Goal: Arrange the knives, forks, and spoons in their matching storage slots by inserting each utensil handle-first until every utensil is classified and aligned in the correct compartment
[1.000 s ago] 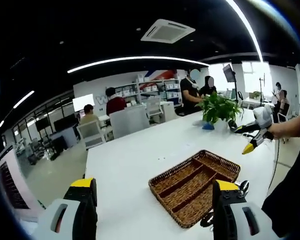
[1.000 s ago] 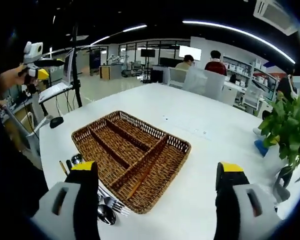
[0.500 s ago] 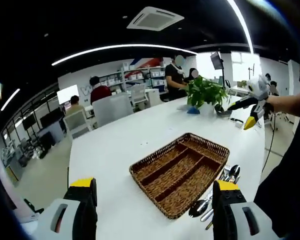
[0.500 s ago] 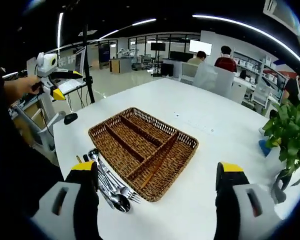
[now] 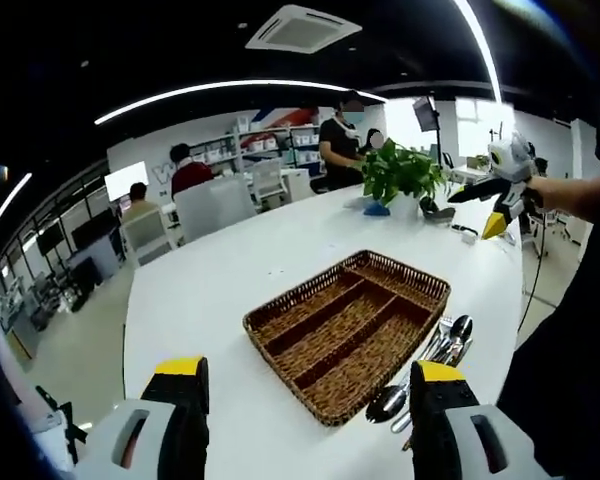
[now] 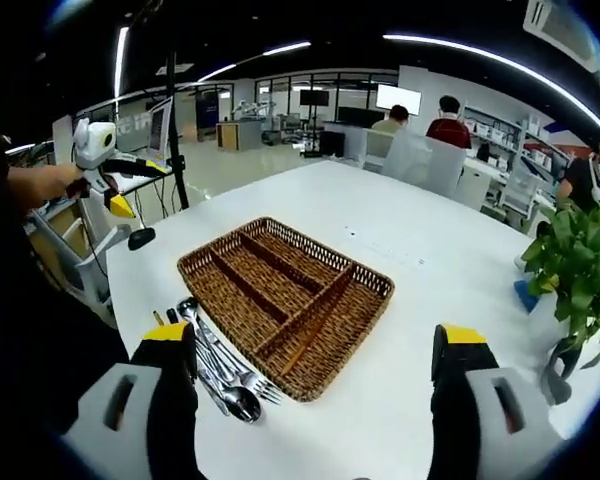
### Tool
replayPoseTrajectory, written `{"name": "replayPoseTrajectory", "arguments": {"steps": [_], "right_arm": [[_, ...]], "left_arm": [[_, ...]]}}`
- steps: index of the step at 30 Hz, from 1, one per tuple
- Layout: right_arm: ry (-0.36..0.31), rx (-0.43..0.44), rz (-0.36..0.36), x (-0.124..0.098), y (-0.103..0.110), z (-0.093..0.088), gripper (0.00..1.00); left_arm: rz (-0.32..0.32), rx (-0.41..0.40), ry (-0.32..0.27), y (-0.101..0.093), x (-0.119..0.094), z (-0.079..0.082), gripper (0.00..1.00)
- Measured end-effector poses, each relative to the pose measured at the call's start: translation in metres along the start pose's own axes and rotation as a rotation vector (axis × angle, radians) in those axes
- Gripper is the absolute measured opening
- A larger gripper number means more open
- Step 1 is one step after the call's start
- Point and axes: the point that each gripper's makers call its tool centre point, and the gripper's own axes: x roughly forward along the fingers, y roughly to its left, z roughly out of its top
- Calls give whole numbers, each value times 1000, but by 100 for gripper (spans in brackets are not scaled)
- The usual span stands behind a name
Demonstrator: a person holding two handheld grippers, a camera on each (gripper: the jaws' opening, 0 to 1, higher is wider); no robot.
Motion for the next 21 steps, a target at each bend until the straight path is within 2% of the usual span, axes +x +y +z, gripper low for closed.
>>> {"name": "replayPoseTrajectory", "arguments": {"steps": [3,4,6,8,11,13,16,19,21], "right_arm": [[2,5,3,-1,1,-3,99],[2,4,3,-1,2,-3,99],[3,7,3,-2,2,-5,99],[2,15,7,-2,4,-6,99],[7,17,15,-3,7,-10,99],[8,17,13,-4,8,-12,99],[5,25,11,-7,9,-13,99],[9,26,12,-8,12,-15,99],[9,28,11,-9,13,-16,99]], "left_arm": [[-62,-24,13,-15,7,-12,99],[-74,6,61,-17,12,-30,99],[-92,77,118,-23,17,-47,96],[-134,91,123,-34,23,-54,95],[-171,66,124,-48,31,-61,95],[-179,71,141,-53,37,-68,92],[-178,106,185,-61,42,-78,80],[-228,129,216,-76,48,-89,78],[-268,150,252,-86,53,-100,73]]}}
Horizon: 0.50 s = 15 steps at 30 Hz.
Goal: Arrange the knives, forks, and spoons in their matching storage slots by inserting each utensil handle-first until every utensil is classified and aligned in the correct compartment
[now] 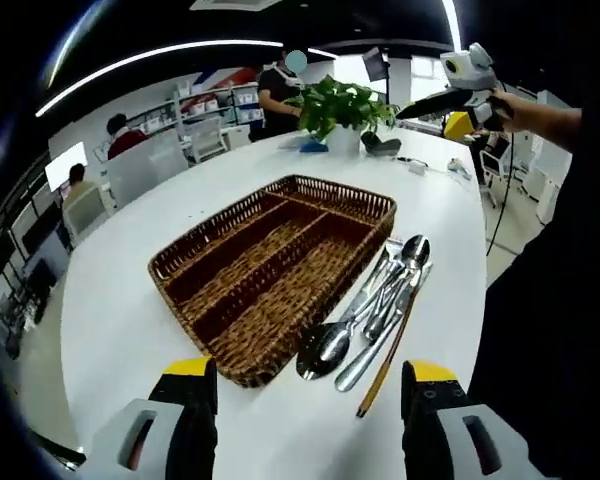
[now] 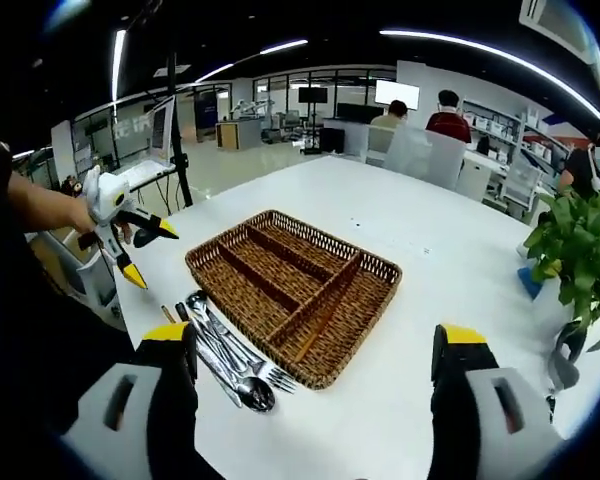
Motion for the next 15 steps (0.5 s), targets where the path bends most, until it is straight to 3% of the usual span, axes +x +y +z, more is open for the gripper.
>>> {"name": "replayPoseTrajectory", "arguments": {"steps": [4,6,9,15], "right_arm": [[0,-3,-5,-3,1,-1,99],[1,0,-8,-4,0,-1,99],[7,-3,-13,-7,-2,-3,99],[12,-6,-20,-9,-5,-3,99]], "left_arm": [[-67,26,36,-18,17,-8,62],[-71,59,41,-21,24,-10,55],[-132,15,29,-33,32,-7,51],[-181,42,59,-46,39,-10,33]]}}
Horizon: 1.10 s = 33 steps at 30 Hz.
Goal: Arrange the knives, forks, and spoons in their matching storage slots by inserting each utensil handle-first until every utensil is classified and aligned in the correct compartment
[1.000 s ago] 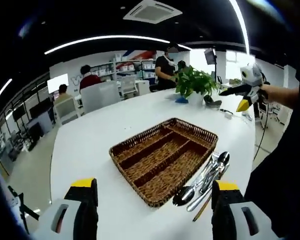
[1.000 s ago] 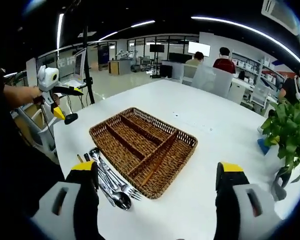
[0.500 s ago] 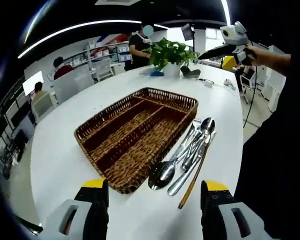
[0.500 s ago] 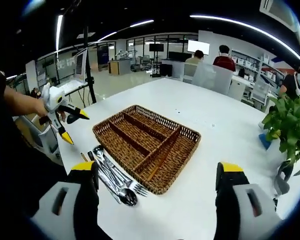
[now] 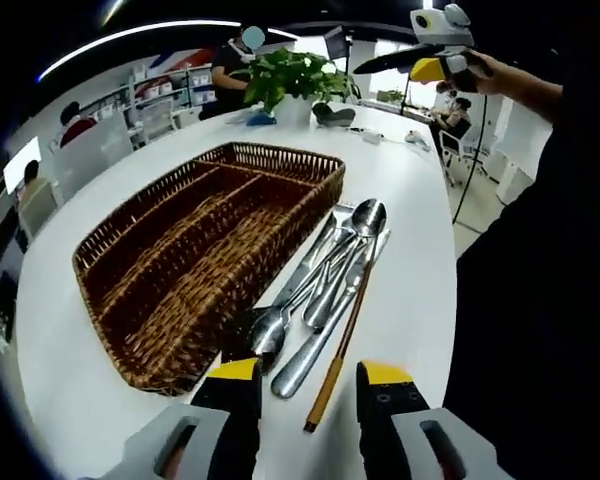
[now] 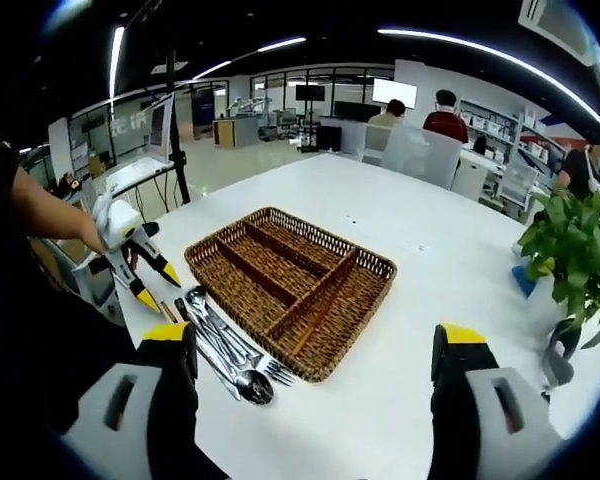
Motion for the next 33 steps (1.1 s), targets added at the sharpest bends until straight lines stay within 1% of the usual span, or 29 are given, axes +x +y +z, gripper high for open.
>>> {"name": "replayPoseTrajectory", "arguments": {"steps": [1,3,4,8,13,17,21,24,26,27,28,29,31,33], "right_arm": [[0,0,0,0,0,0,99],[0,-1,0,0,0,0,99],[0,0,1,0,0,0,99],[-2,0,1,-1,0,1,99],[0,-2,0,-3,0,-1,99],[5,-4,0,-4,2,-3,99],[4,-5,-3,-5,2,-4,99],[1,-5,-7,-5,2,-4,99],[1,-8,-7,-4,3,-4,99],[1,-9,-6,-4,3,-4,99],[1,-9,-5,-4,4,-4,99],[1,-9,-4,-4,5,-4,99],[0,-8,-3,-3,6,-4,99],[0,-8,-2,-3,6,-4,99]], "left_arm": [[-6,4,1,-2,1,1,30],[-18,17,0,-6,6,2,17],[-23,16,3,-7,8,3,16],[-65,22,25,-16,16,1,16],[-67,51,66,-16,21,-7,16],[-75,93,102,-16,23,-14,13],[-89,104,116,-18,25,-17,13],[-91,110,110,-18,26,-14,12],[-94,135,119,-19,27,-14,10],[-92,168,122,-19,28,-15,9],[-95,169,129,-21,28,-16,9],[-96,194,120,-20,28,-14,8],[-85,269,141,-19,28,-16,6],[-88,268,147,-20,28,-16,5]]}}
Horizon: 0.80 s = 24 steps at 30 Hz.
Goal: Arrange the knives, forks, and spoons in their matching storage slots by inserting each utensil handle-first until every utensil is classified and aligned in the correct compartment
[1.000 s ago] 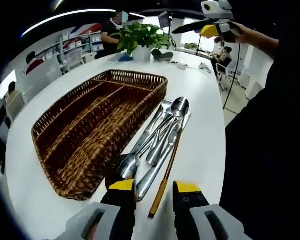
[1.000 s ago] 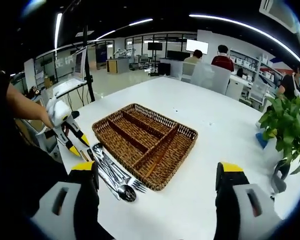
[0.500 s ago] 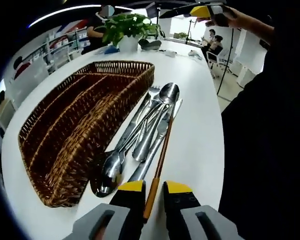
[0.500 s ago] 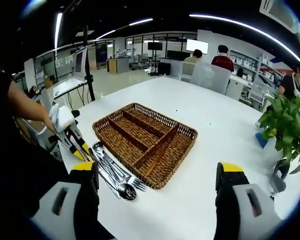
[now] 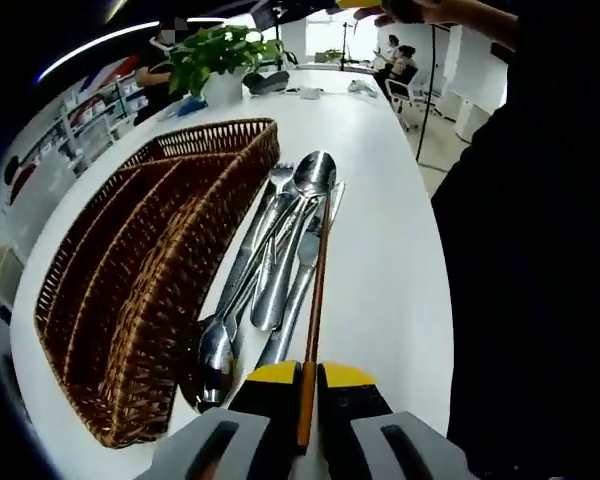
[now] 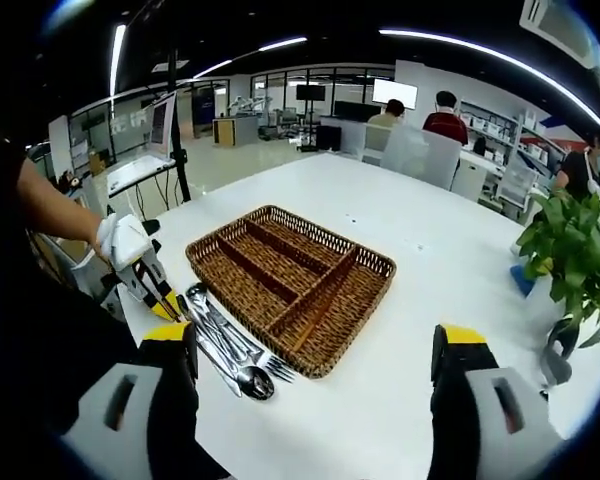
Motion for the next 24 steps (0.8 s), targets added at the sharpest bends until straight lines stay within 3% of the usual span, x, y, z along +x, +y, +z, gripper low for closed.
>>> {"name": "replayPoseTrajectory", "arguments": {"steps": [3,10,18,24], "right_arm": [[-3,2,1,0,1,0,99],[-7,-7,-12,0,0,1,99],[-7,-5,-4,1,2,2,99],[-14,-5,5,3,4,6,99]], "left_arm": [[0,37,7,0,0,0,5],[-9,5,-10,-1,-2,2,4],[-28,-78,-100,-1,-12,21,3],[6,-214,-215,18,-28,42,3]]}}
